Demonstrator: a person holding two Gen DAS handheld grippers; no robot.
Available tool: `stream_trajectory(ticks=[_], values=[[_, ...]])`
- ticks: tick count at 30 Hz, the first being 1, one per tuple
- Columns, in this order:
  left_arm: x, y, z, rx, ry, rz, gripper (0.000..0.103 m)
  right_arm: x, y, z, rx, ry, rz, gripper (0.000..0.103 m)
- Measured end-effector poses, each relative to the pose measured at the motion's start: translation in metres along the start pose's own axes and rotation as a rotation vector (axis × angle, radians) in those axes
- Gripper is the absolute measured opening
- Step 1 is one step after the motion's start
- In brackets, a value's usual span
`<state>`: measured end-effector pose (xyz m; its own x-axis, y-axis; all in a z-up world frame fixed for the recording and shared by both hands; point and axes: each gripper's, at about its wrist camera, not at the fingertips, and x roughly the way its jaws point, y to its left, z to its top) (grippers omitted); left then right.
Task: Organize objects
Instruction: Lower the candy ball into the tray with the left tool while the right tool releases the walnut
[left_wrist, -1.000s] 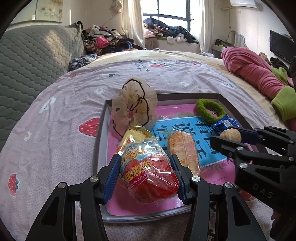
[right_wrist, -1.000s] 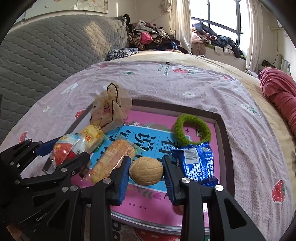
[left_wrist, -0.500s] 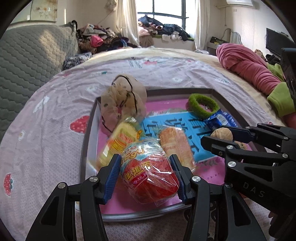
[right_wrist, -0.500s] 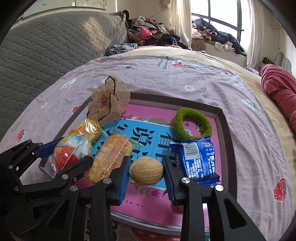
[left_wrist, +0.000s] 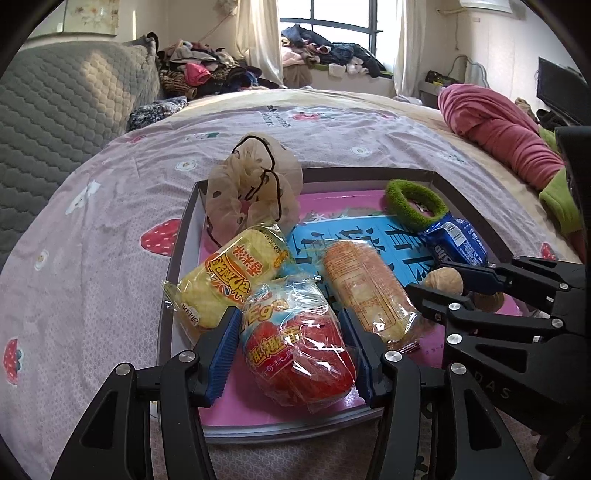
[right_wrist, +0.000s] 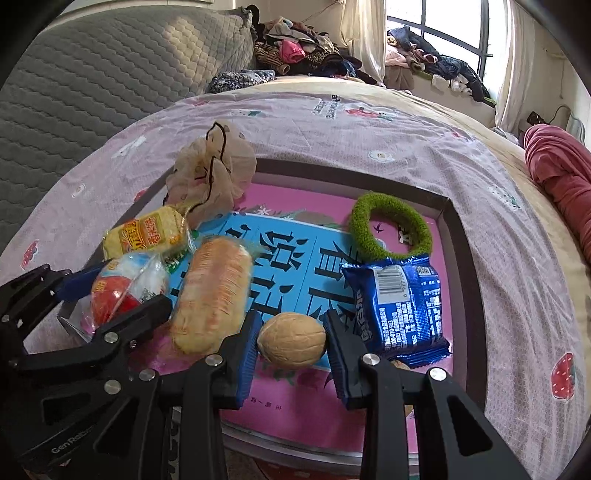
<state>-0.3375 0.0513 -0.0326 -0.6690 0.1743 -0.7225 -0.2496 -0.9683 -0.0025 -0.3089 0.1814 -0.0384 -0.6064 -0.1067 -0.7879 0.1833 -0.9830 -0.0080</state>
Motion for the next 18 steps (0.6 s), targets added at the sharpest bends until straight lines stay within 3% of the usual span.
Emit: stream_trajectory(ticks=[10, 18], values=[[0.0007, 0.0003, -0.0002, -0.004, 0.007, 0.004, 0.058, 0.0063, -0.0016, -0.003, 0.002, 0.024, -0.002, 0.035], [-0.0029, 0.0004, 0.0004, -0.002, 0.002, 0.021, 0.067, 0.0079, -0.0025, -0.003, 0.002, 0.029, -0.01, 0.042]])
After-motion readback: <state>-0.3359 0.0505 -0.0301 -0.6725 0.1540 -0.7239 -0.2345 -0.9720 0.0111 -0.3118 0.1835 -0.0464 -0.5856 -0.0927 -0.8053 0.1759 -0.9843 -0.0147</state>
